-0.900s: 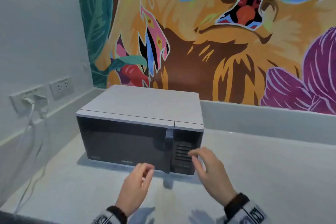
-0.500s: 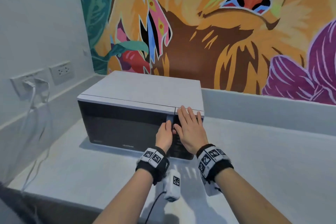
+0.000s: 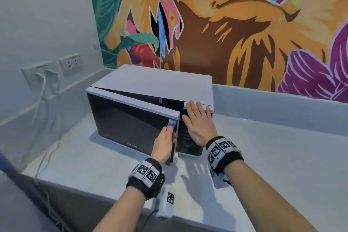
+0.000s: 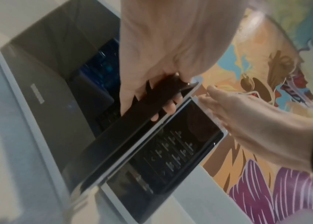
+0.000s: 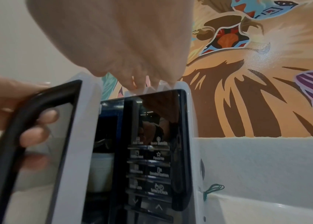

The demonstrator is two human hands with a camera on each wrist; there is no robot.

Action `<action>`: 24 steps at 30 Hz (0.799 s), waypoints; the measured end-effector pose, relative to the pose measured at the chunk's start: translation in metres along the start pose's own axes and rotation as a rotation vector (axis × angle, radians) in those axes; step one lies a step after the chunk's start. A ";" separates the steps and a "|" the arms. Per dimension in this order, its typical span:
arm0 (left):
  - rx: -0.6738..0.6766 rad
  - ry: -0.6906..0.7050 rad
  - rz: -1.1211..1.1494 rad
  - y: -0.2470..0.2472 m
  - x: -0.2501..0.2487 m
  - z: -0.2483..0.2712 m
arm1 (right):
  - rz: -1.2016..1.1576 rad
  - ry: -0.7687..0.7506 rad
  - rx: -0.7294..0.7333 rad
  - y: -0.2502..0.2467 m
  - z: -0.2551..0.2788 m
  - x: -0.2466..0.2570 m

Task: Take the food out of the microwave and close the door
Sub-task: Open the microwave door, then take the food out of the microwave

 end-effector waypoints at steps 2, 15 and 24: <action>0.001 0.004 -0.082 -0.011 0.000 0.010 | -0.037 0.009 0.013 -0.005 0.000 0.001; -0.125 0.300 -1.161 -0.038 -0.078 0.066 | -0.328 -0.103 -0.033 0.026 0.043 0.043; -0.472 -0.157 -1.304 -0.141 -0.045 0.127 | -0.461 -0.110 0.171 0.080 0.028 0.083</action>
Point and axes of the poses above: each hand's wrist, its own z-axis away from the middle knuckle, its own y-axis out of the palm, x = y × z, the point moved 10 cm from there along -z, towards the middle knuckle, and after that the axes turned 3 degrees about x, right-handed, at the moved point
